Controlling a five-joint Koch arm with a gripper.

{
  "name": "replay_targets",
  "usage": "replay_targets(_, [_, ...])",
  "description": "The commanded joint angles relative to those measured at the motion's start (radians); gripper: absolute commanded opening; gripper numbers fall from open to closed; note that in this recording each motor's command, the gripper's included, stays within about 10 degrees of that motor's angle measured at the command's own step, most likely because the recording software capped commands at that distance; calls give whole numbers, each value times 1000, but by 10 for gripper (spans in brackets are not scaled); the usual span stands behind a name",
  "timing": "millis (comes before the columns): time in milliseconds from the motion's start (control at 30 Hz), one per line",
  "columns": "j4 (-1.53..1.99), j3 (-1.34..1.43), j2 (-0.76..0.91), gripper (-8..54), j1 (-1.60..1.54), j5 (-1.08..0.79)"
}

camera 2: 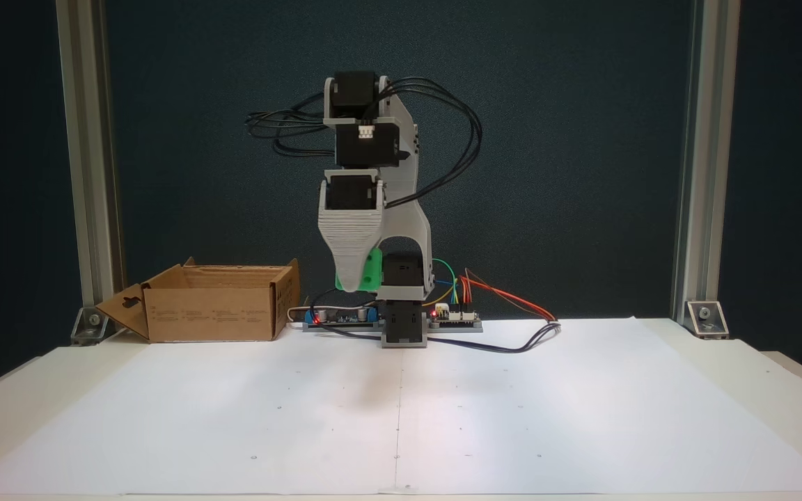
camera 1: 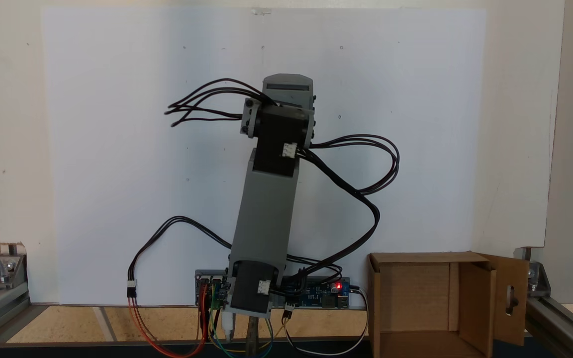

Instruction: Grasp a green dice and put it in the bin.

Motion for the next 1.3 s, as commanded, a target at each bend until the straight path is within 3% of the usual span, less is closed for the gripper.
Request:
replay_targets(0, [25, -38, 57, 114, 41, 41])
replay_targets(667, [-146, -160, 72, 114, 1387, -37])
replay_targets(1033, [-225, -138, -206, 114, 1575, -175])
replay_targets(1233, [-267, -138, -244, 114, 1597, -221])
replay_targets(1267, [-268, -138, -244, 193, 1597, -230])
